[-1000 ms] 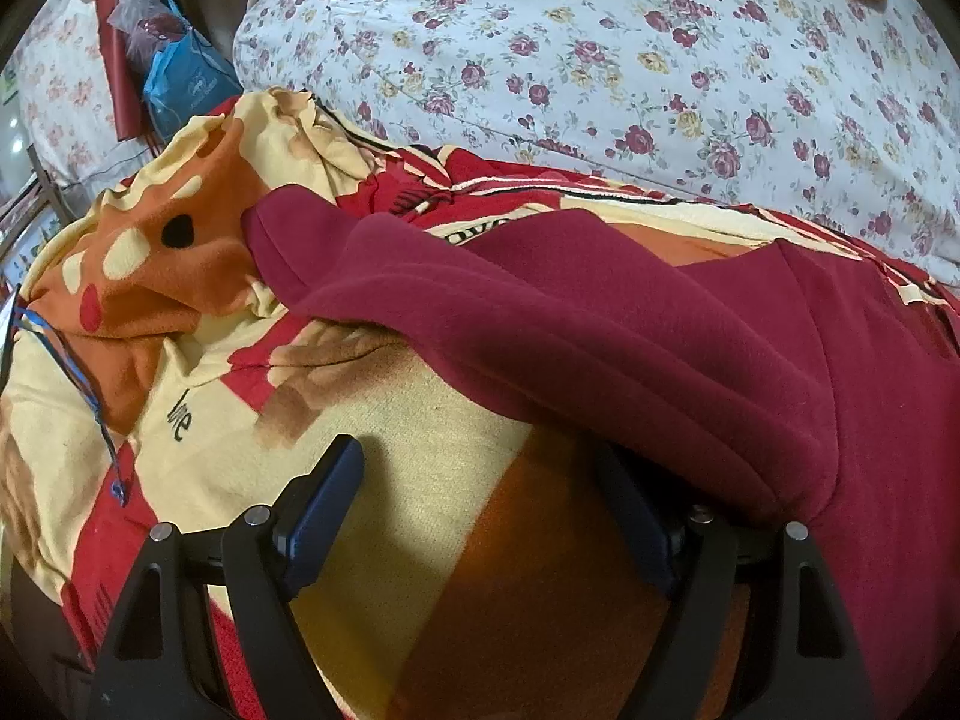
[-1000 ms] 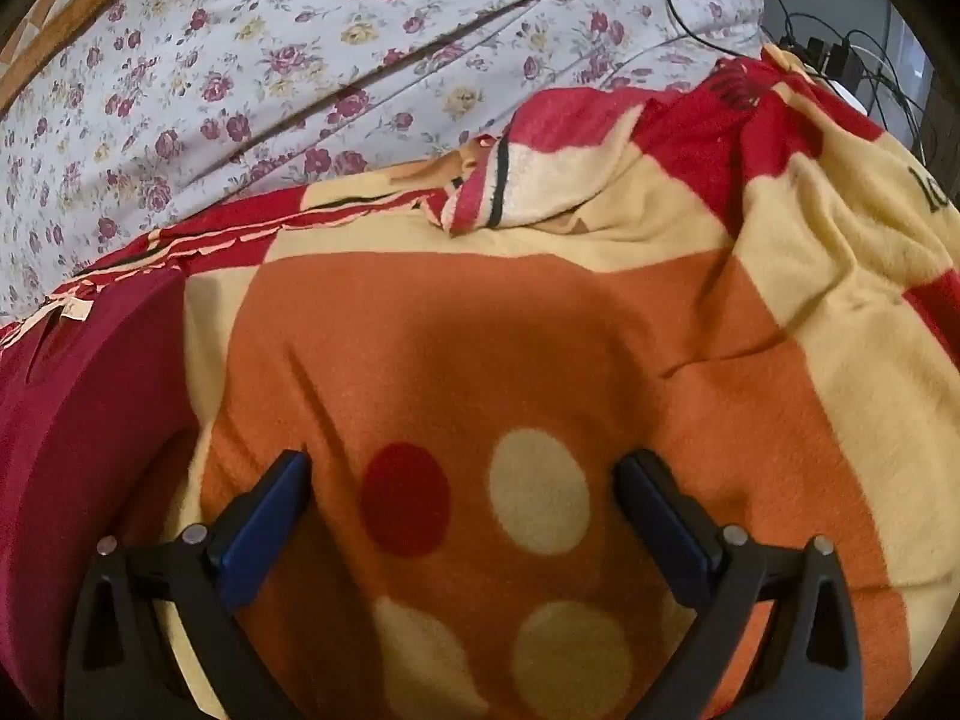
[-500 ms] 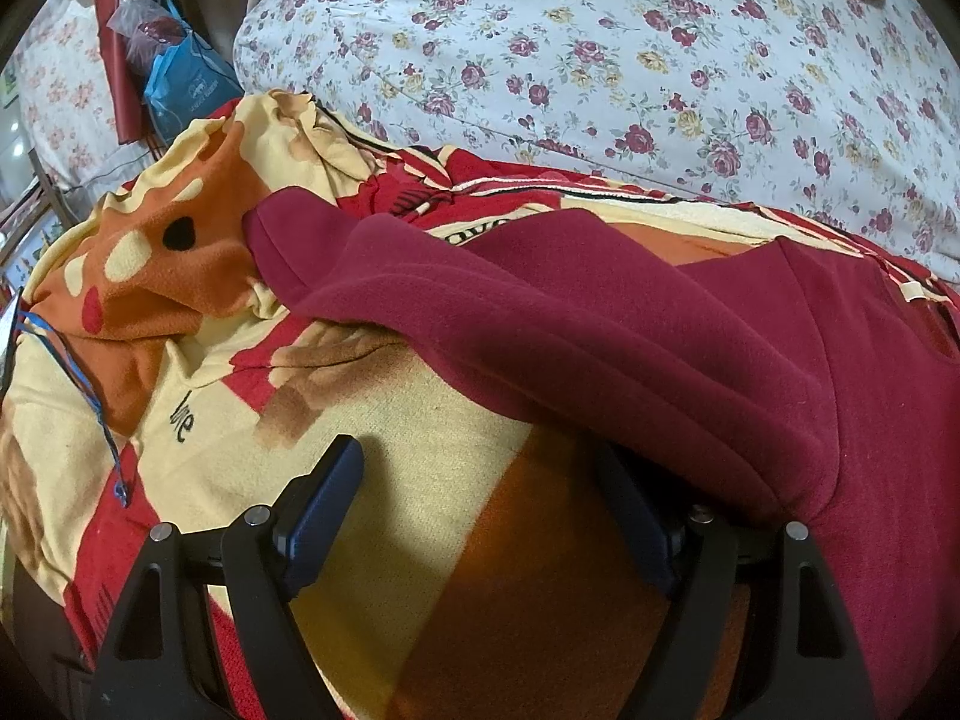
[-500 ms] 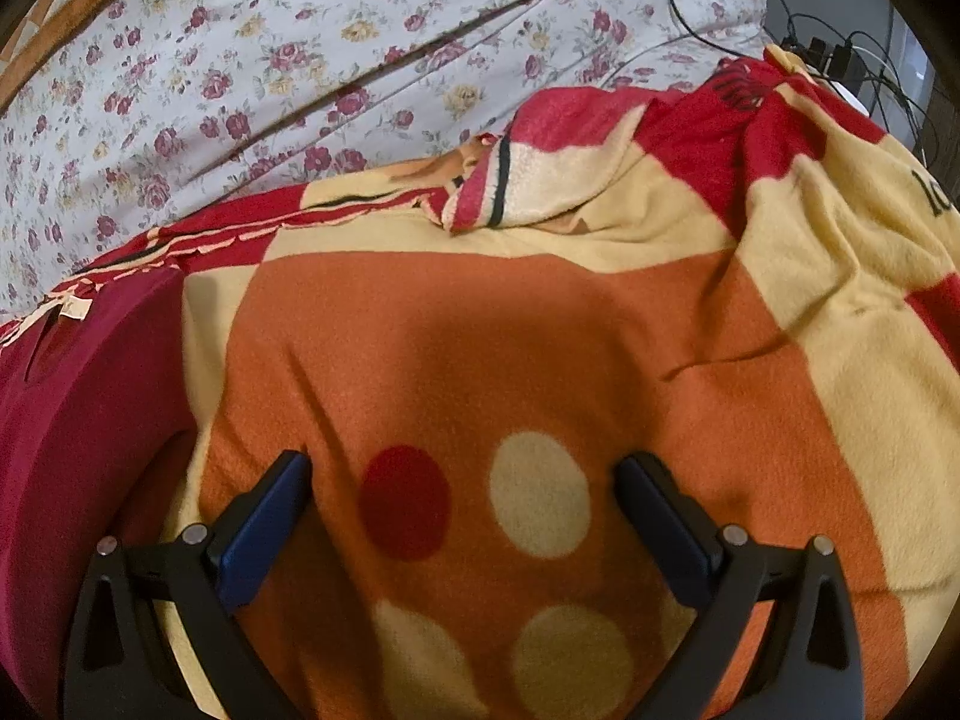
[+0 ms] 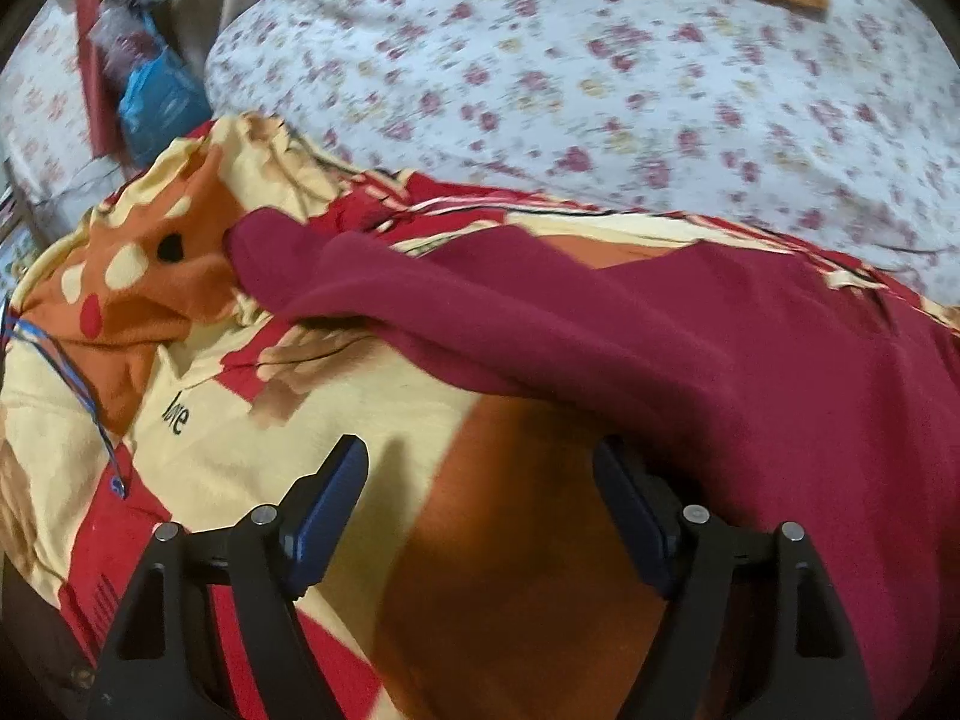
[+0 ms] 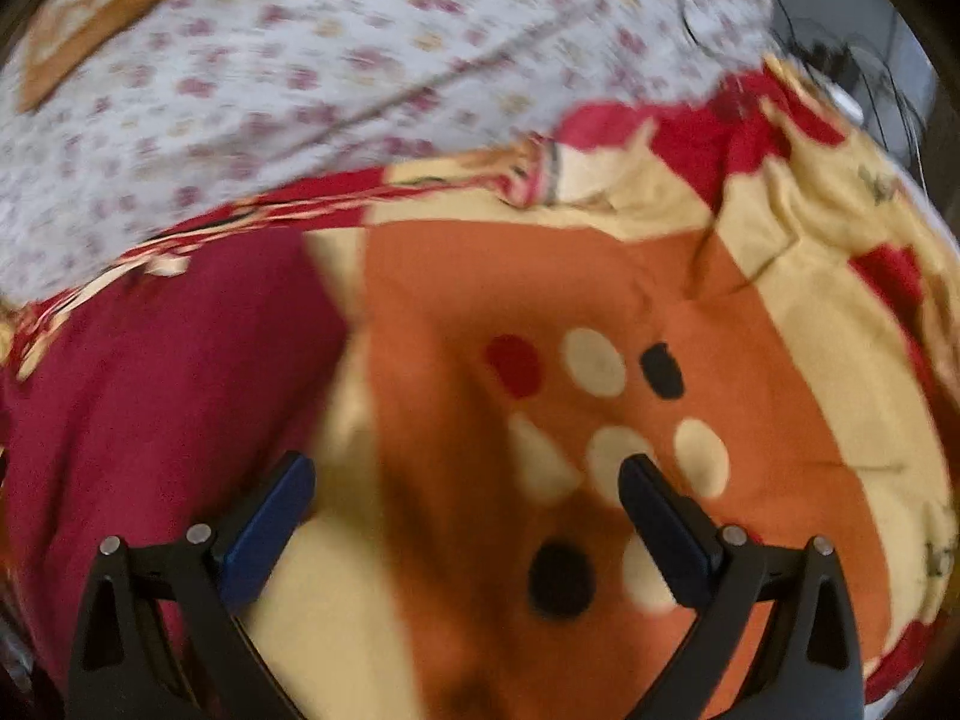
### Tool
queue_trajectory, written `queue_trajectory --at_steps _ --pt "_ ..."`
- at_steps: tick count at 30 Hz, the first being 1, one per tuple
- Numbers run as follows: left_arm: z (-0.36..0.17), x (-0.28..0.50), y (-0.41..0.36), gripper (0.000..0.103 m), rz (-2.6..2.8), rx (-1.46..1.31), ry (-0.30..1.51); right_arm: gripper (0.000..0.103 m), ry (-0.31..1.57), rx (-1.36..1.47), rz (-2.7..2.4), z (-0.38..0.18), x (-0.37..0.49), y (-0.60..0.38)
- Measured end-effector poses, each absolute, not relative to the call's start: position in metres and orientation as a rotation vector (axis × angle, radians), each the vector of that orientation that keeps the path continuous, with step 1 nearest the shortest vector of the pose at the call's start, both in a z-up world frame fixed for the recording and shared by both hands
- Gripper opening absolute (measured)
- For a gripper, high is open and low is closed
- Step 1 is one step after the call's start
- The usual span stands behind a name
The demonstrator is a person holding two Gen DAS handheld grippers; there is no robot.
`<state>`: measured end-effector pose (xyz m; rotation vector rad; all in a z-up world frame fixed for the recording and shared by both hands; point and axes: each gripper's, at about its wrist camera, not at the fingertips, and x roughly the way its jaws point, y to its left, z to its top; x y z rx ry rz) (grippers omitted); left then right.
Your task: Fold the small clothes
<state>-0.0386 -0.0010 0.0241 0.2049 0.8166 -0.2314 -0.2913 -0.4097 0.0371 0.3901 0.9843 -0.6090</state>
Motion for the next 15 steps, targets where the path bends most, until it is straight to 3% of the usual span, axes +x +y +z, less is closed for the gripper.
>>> queue_trajectory --at_steps 7,15 --pt "0.06 -0.067 -0.016 0.07 -0.284 0.203 0.774 0.103 0.898 0.316 -0.48 0.093 -0.283 -0.34" --pt "0.073 -0.088 -0.023 0.07 -0.305 0.165 0.793 0.103 0.864 0.274 -0.38 0.105 -0.244 -0.283"
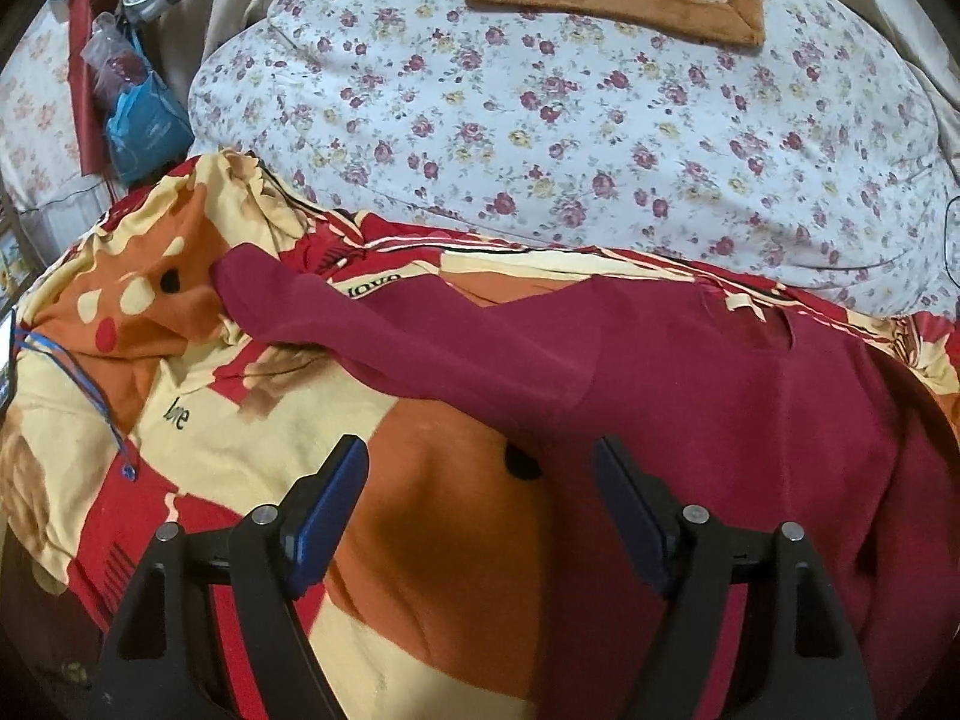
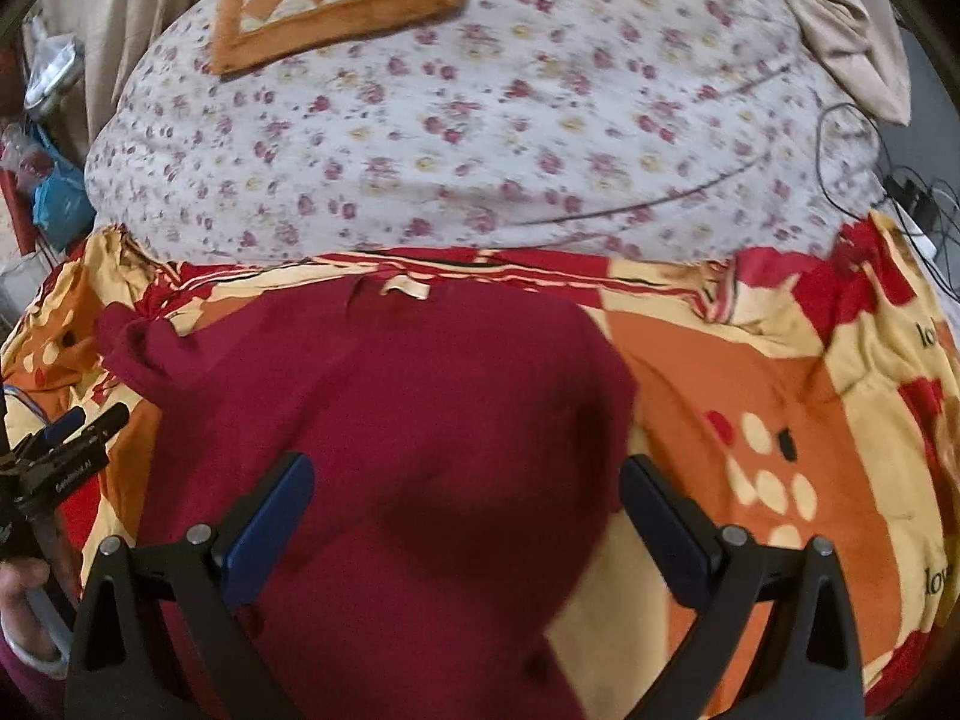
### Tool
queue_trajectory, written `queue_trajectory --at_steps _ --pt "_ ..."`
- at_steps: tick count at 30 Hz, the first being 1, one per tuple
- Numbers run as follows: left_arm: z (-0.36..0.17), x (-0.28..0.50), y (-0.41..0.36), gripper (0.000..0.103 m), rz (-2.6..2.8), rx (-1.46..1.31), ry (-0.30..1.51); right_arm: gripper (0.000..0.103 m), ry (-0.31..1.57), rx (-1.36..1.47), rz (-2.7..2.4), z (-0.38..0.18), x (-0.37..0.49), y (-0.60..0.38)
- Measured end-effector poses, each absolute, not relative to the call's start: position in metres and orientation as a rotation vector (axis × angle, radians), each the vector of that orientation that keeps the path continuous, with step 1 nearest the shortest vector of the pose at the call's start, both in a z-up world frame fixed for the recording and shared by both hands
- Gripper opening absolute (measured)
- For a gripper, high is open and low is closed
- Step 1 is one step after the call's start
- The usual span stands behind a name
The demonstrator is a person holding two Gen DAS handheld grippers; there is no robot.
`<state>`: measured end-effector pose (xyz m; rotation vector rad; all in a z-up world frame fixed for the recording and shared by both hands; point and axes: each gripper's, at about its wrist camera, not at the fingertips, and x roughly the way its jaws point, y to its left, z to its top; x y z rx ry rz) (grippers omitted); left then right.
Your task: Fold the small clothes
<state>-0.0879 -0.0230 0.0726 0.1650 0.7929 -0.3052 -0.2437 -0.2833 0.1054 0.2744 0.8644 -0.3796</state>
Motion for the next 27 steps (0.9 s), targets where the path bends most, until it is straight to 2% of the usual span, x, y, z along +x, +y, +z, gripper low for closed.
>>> queue_trajectory --at_steps 13,27 --pt "0.078 -0.1 -0.056 0.07 -0.361 0.217 0.79 0.103 0.89 0.279 -0.397 0.091 -0.219 -0.257" --pt "0.079 -0.083 -0.076 0.07 -0.373 0.19 0.824 0.103 0.826 0.295 -0.436 0.08 -0.195 -0.256"
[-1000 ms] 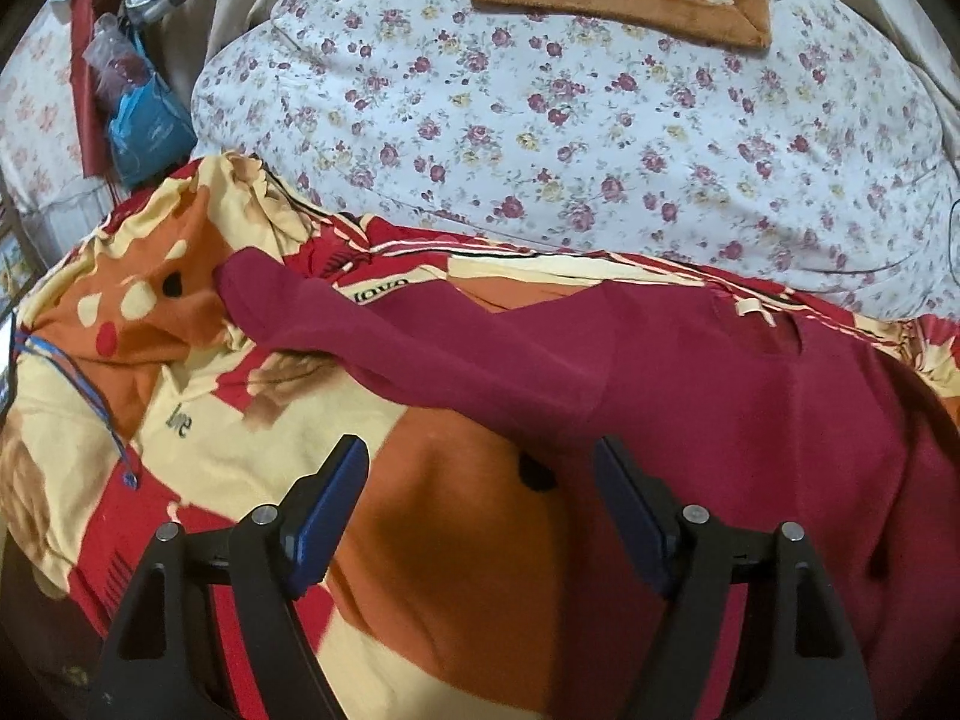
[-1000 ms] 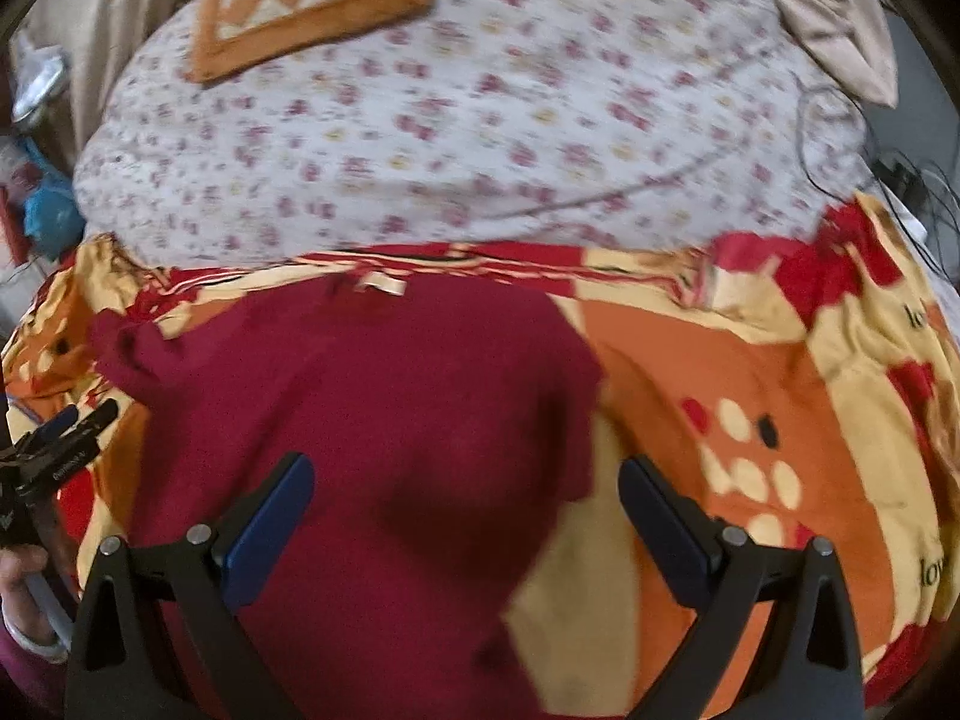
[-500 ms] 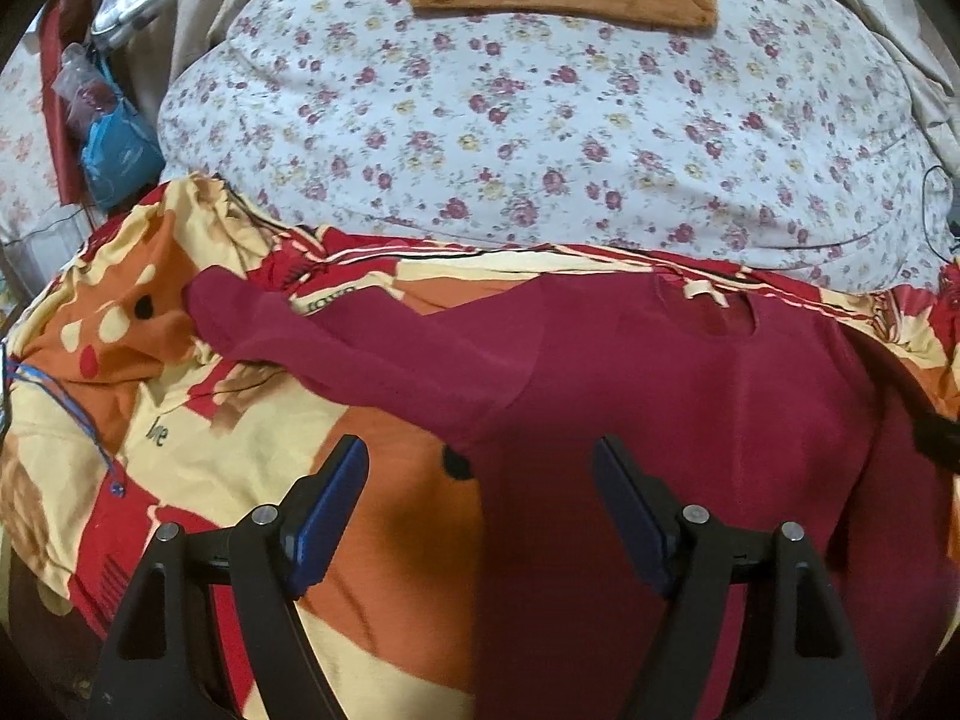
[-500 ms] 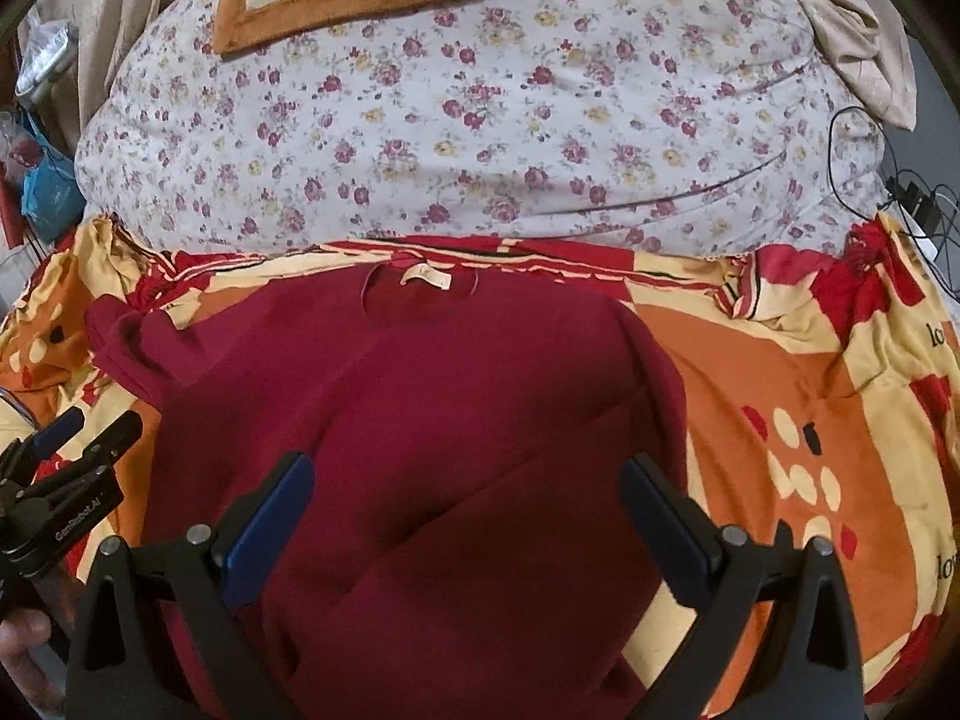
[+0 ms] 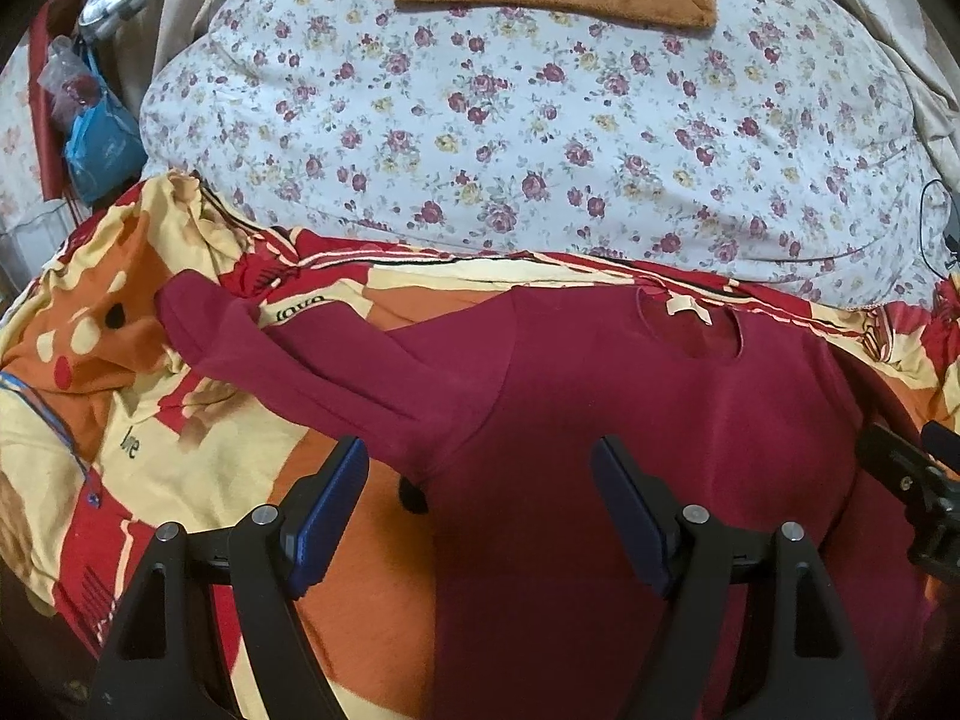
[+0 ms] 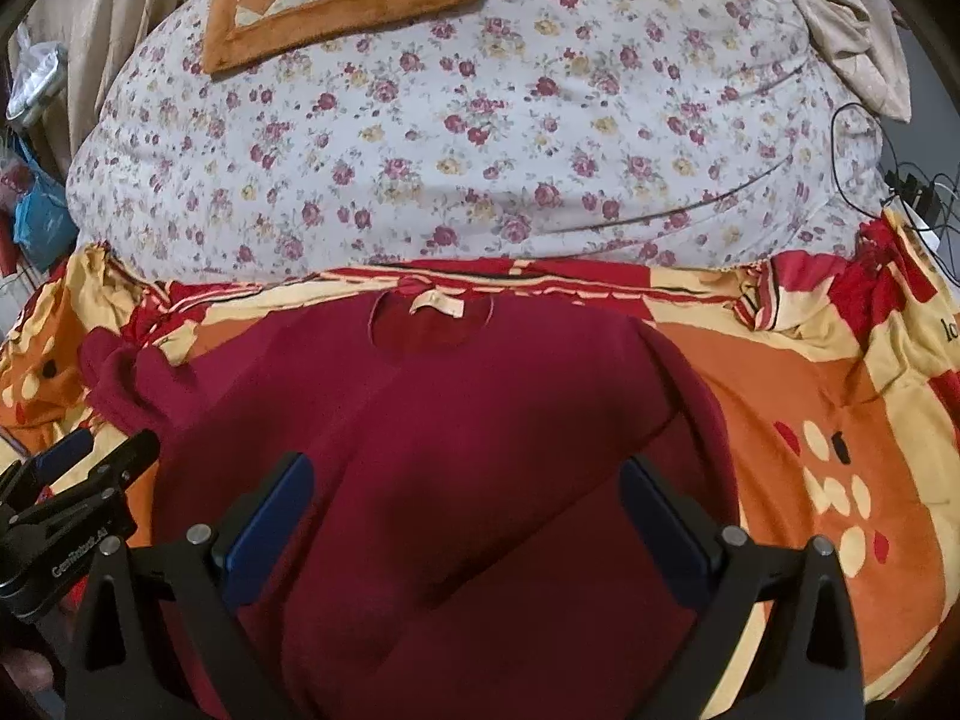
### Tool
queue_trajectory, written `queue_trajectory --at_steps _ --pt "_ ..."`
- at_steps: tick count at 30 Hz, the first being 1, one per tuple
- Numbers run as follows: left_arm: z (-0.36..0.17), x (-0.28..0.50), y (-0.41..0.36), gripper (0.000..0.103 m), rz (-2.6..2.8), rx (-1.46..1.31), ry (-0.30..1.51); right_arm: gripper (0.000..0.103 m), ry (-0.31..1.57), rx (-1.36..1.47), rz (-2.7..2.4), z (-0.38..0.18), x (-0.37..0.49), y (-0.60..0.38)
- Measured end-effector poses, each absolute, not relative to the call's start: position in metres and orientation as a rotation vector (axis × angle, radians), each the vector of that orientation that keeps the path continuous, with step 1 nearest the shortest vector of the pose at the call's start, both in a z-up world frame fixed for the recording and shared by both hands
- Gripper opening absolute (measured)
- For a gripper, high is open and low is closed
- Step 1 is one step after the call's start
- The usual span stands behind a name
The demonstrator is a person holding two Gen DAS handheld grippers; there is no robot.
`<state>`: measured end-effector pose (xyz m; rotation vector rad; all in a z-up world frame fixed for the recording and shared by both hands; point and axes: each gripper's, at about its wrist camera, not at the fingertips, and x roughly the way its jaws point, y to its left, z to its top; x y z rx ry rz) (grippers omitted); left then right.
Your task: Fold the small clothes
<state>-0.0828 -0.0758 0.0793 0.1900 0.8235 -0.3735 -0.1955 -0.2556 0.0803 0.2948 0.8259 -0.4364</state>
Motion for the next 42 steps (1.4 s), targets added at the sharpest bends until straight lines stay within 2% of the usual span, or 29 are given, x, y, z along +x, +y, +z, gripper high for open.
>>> queue_trajectory --at_steps 11,42 --pt "0.063 -0.07 -0.08 0.07 -0.35 0.194 0.857 0.103 0.88 0.285 -0.434 0.051 -0.182 -0.262" --pt "0.051 -0.061 -0.07 0.07 -0.311 0.177 0.879 0.103 0.923 0.247 -0.401 0.036 -0.167 -0.244"
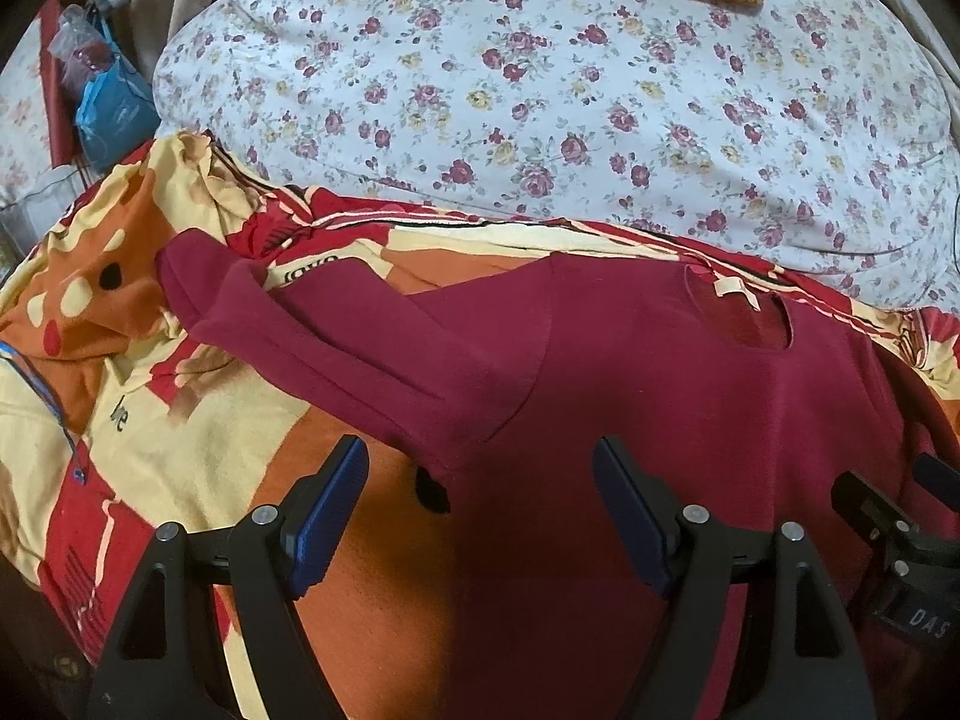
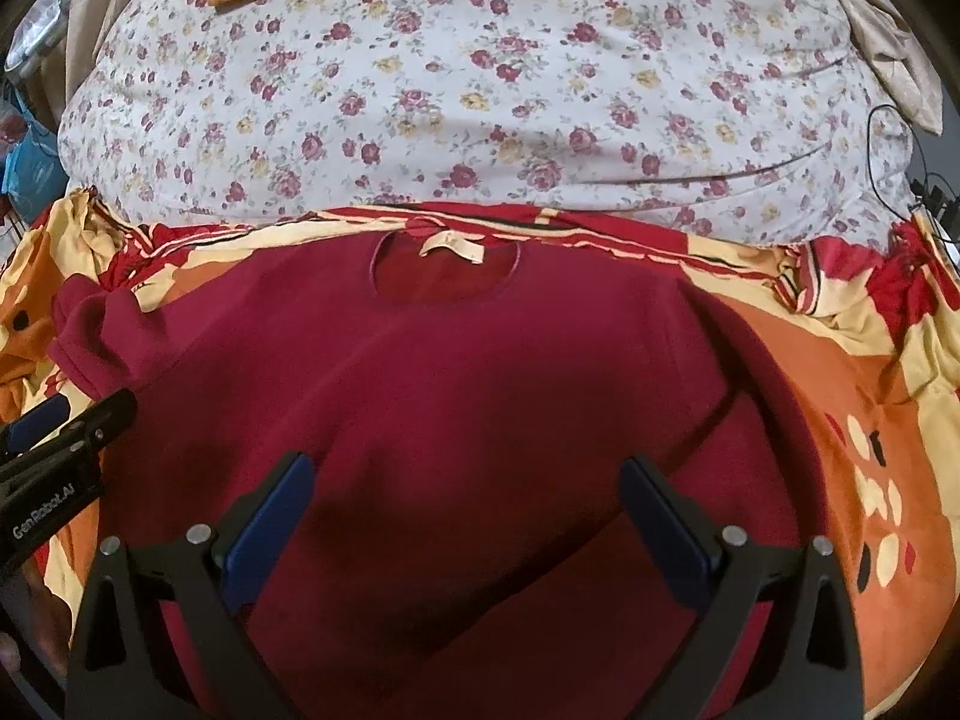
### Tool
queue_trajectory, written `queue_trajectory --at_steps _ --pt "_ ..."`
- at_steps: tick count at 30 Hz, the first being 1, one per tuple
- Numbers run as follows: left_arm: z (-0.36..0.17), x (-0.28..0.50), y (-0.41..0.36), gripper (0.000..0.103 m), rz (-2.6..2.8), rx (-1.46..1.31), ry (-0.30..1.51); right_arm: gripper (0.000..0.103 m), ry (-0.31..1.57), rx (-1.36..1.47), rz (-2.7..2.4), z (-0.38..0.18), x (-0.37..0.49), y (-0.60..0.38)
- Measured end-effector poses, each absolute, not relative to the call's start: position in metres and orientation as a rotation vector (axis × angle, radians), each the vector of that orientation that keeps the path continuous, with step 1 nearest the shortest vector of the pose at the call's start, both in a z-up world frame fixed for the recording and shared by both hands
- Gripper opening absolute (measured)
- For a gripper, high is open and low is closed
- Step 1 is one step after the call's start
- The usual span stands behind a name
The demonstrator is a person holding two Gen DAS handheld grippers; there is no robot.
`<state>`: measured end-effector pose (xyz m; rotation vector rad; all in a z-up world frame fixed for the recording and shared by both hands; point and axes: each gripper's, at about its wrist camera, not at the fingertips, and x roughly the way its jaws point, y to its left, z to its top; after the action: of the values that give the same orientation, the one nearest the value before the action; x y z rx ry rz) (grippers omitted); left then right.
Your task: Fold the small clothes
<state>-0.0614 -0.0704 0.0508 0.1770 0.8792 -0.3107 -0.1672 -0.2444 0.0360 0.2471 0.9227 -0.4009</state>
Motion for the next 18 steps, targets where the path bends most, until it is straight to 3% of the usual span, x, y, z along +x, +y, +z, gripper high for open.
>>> queue_trajectory --at_steps 11,18 --pt "0.052 -0.046 -0.055 0.069 -0.296 0.161 0.891 0.103 0.947 0.231 -0.368 0.028 -0.159 -0.237" --pt "0.068 0.013 -0.002 0.068 -0.186 0.092 0.903 0.103 0.966 0.235 -0.342 0.026 -0.157 -0.235"
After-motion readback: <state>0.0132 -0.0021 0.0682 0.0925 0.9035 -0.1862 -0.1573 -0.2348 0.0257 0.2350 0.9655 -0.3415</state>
